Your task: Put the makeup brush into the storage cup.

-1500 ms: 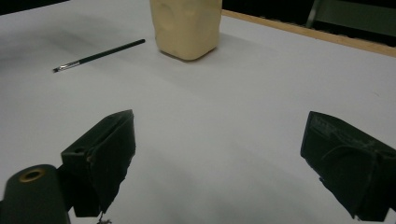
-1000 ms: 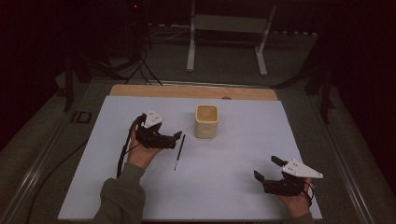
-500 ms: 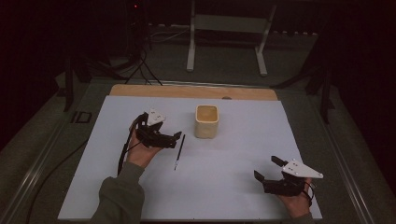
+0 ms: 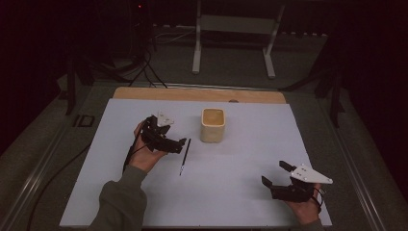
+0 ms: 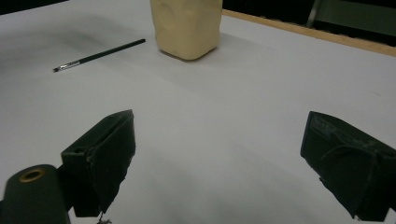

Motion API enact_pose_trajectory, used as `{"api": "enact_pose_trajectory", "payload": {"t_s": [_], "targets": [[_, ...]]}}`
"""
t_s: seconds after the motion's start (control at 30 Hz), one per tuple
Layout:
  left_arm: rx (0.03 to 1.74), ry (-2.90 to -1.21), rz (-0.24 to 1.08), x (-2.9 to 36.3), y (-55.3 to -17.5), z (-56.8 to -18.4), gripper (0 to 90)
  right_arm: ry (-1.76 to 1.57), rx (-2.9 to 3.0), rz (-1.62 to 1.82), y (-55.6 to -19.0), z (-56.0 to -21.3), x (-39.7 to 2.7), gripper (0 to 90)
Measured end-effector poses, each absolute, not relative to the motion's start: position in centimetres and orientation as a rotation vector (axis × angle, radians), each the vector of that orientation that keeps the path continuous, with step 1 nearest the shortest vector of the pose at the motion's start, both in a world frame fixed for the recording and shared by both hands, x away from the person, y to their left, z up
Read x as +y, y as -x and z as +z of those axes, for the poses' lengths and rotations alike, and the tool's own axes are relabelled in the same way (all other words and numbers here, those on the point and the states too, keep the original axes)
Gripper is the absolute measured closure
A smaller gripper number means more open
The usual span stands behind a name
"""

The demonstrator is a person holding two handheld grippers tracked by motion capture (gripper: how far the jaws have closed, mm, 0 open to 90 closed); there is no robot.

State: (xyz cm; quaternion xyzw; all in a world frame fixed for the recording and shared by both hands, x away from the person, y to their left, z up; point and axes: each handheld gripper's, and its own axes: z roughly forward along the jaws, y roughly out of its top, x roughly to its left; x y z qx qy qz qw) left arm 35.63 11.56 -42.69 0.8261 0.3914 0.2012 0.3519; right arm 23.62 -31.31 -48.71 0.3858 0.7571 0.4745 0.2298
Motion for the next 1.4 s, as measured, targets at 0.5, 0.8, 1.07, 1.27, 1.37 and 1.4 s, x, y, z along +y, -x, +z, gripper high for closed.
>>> {"api": "enact_pose_trajectory", "payload": {"t_s": [0.5, 0.8, 1.07, 1.27, 1.37, 1.4], "targets": [[1.039, -2.202, 0.474, 11.1, -36.2, -42.2, 2.1, -1.061, 2.085, 1.304, -23.7, -48.8, -31.3, 9.9], [1.042, -2.255, 0.425, 10.5, -36.5, -42.0, 2.2, -1.061, 2.086, 1.304, -23.6, -48.7, -31.3, 9.9], [1.062, -2.318, 0.401, 9.8, -36.8, -42.3, 2.2, -1.06, 2.086, 1.303, -23.7, -48.7, -31.3, 9.9], [1.067, -2.383, 0.369, 9.2, -37.1, -42.8, 2.1, -1.06, 2.086, 1.304, -23.7, -48.7, -31.3, 9.9], [1.071, -2.409, 0.355, 9.0, -37.3, -43.0, 2.1, -1.06, 2.086, 1.304, -23.6, -48.7, -31.3, 9.9], [1.073, -2.417, 0.351, 8.9, -37.3, -43.1, 2.2, -1.06, 2.086, 1.304, -23.6, -48.7, -31.3, 9.9]]}}
